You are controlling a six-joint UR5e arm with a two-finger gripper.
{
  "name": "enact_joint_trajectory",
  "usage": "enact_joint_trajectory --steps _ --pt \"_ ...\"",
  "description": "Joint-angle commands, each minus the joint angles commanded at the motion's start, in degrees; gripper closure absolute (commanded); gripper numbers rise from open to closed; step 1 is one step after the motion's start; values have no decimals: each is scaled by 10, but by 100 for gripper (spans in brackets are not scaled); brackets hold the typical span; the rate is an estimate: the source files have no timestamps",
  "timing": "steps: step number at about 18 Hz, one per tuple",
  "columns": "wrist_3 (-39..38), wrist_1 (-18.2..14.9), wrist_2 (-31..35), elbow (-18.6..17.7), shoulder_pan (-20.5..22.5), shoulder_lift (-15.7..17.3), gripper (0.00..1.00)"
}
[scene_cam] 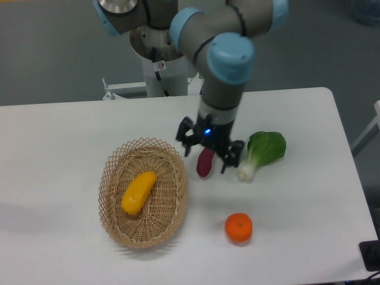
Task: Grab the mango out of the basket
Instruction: 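Move the open gripper from the bok choy over the yellow mango in the basket, then lower the gripper down around the yellow mango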
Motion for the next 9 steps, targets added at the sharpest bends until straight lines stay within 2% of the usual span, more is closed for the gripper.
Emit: enact_joint_trajectory --steps 3,6,9 --pt "-10 23 2 -27 -23 2 0" --pt "-54 32 2 -30 -49 -10 0" --pt "-57 44 21 -26 -73 -32 0"
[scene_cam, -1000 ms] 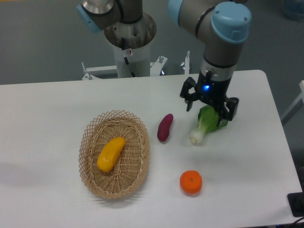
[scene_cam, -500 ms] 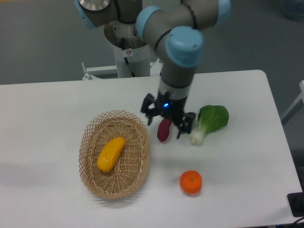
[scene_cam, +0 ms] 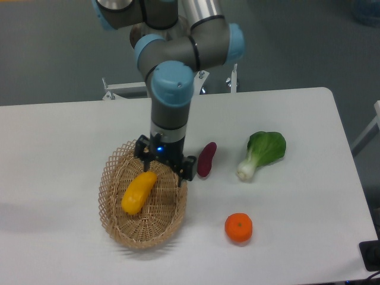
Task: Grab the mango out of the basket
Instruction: 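Lower the gripper down around the yellow mango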
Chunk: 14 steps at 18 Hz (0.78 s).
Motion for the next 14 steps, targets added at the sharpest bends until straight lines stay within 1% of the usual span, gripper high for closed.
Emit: enact_joint_trajectory --steps 2,3,5,8,14 --pt "-4 9 38 0 -25 -19 0" --pt "-8 16 48 1 -33 -24 0" --pt "-17 26 50 0 -36 -32 0" --pt "-22 27 51 -4 -37 -34 0" --pt "-29 32 54 -5 -45 -54 0"
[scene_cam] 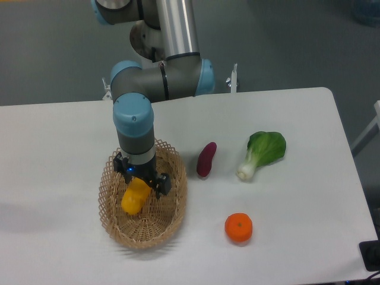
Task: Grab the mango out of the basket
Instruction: 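Lower the gripper down around the yellow mango, then close the gripper fingers on the yellow mango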
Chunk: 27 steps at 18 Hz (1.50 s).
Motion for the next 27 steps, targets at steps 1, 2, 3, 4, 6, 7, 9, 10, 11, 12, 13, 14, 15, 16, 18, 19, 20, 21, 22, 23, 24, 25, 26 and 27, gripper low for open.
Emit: enact_joint_trajectory --steps 1,2,3,4,6,7,9,10,11,12,13,14,15,16,18,19,20,21,22,23,24,25,26,27 --pt "-8 1 1 0 -5 -4 0" --pt "-11 2 3 -2 -10 -6 0" --pt "-11 2 5 -3 -11 -4 0" --pt "-11 2 5 -3 -11 -4 0" --pt "-11 3 7 -3 -12 -6 0" --pt "-11 3 9 -3 -13 -7 0" --pt "-11 3 10 -3 -17 -8 0" --pt "-11 3 11 -3 -17 -9 0" --pt "-11 3 11 -3 -17 -11 0" --pt "-12 4 11 -2 -18 -11 0" --pt "-14 8 11 -3 -18 -12 0" --pt "-19 11 11 -3 -18 -12 0" --pt "-23 11 11 -3 -18 -13 0" --pt "-23 11 11 -3 -18 -16 0" --pt "-23 11 11 -3 -20 -18 0" --pt "-24 11 11 -3 -20 -18 0" --pt "-24 11 12 -3 -20 -18 0" --pt "-24 11 18 -3 -21 -18 0" --pt "-24 11 24 -2 -21 -20 0" --pt "-24 11 28 0 -22 -21 2" --pt "-24 11 33 1 -22 -21 10" --pt "-24 11 34 1 -22 -21 17" --pt "-24 11 35 1 -22 -21 23" --pt "-24 11 35 2 -22 -21 31"
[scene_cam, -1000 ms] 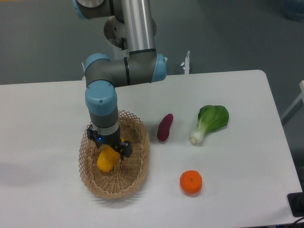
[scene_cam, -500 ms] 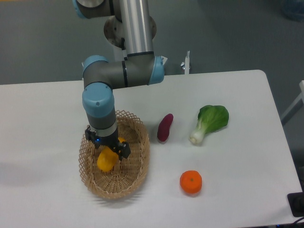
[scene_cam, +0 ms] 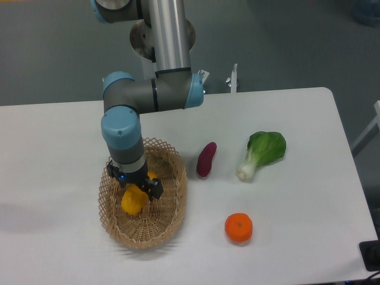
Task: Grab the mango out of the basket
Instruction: 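Close the gripper fingers on the yellow mango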
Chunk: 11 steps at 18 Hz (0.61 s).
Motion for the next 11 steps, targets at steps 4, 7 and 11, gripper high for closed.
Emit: enact_joint_trajectory --steps 4,7,11 --pt "0 0 0 1 0 1 43" --pt "1 0 0 2 0 2 50" --pt "5 1 -1 4 1 6 51"
